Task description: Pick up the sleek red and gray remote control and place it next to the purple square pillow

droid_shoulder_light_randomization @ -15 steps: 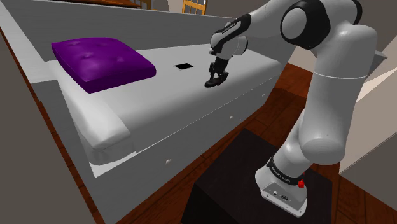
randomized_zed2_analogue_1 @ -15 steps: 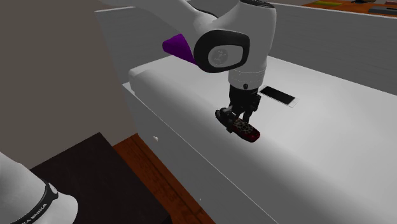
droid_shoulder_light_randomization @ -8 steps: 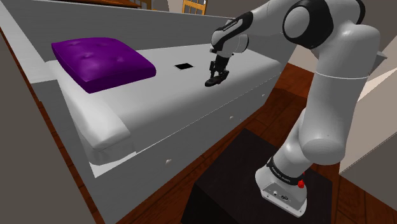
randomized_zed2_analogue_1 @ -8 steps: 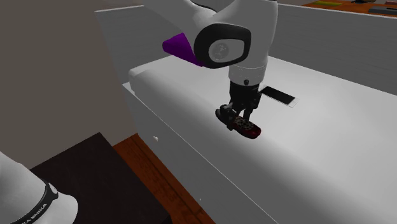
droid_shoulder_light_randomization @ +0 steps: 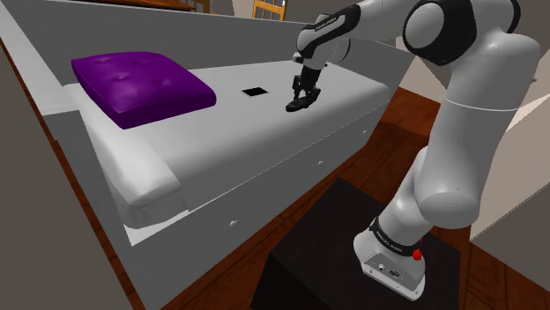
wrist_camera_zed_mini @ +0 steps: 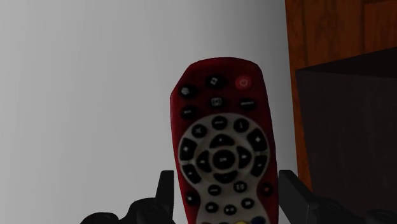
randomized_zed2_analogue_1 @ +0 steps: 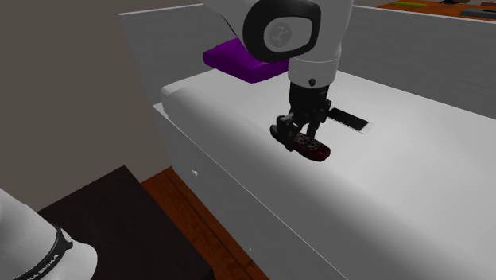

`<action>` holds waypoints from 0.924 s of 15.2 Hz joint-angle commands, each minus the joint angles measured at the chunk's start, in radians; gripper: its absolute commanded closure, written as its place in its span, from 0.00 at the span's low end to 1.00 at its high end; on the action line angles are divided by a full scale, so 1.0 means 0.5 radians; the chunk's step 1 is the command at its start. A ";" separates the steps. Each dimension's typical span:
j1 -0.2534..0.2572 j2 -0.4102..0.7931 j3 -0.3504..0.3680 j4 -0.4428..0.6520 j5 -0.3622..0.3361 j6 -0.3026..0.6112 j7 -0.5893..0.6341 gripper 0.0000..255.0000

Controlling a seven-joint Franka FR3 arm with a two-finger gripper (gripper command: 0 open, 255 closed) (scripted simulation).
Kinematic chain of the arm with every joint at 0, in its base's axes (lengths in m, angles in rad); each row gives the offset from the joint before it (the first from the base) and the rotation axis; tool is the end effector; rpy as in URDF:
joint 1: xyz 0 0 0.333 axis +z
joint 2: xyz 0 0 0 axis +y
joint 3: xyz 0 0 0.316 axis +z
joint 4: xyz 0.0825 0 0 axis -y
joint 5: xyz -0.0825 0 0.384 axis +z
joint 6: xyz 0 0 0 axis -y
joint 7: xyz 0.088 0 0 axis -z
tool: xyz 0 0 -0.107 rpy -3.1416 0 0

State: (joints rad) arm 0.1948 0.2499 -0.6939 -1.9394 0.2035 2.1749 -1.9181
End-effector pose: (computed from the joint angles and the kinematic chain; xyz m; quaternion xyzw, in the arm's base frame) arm 0.5420 -0.2659 0.3878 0.7878 0.6153 0.0143 0.0214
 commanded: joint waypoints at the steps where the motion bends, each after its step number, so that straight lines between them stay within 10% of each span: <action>1: 0.006 -0.026 -0.009 0.029 -0.024 -0.049 0.015 1.00; 14: 0.035 -0.157 -0.043 0.246 -0.141 -0.361 0.095 1.00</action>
State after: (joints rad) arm 0.2134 0.1740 -0.7139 -1.8292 0.1350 2.0089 -1.8707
